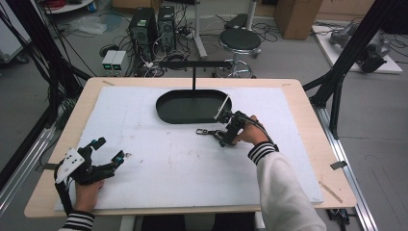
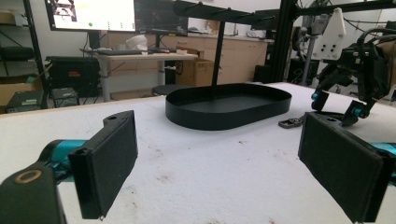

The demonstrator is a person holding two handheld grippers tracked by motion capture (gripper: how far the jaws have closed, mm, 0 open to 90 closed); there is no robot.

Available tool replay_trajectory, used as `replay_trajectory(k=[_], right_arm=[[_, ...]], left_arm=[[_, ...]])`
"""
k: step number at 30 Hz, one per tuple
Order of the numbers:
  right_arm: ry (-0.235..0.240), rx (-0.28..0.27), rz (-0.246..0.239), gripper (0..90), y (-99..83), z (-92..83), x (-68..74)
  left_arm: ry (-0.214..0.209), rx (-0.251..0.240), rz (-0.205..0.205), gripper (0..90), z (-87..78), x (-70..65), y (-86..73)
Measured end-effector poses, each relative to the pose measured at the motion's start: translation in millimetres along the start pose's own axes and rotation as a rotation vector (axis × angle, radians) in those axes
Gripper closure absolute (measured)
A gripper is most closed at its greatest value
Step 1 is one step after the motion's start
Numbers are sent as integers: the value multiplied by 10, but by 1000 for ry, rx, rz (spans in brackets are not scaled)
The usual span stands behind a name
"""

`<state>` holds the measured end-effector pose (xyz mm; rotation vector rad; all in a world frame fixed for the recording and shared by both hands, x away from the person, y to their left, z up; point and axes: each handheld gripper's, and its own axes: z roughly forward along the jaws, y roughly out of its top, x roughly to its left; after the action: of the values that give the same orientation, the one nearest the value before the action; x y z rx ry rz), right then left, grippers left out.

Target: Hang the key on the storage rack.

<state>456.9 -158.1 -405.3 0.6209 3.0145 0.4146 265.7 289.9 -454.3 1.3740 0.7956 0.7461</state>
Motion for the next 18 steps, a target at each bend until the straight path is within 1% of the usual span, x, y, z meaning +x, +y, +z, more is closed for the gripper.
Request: replay_trajectory(k=[1,5,8,9,13,15,18], right_arm=[[3,-4,10,239,-1,2,2],[1,8,18,284,5,6,2],[0,22,9,333,7,22,-5],[7,26,15,345,10,23,2],[15,23,8,417,20,29,-4],[9,30,11,453,22,34,-4],[2,33,13,469,25,41,-10]], left_arm=[[0,-2,-2,123,1,-1,0],[0,-2,-2,123,1,-2,0],[-3,0,2,123,0,-3,0],[-3,0,2,123,1,-3,0],[0,0,1,123,0,-1,0],[0,0,0,123,0,-1,0],[0,-2,-3,123,1,-1,0]])
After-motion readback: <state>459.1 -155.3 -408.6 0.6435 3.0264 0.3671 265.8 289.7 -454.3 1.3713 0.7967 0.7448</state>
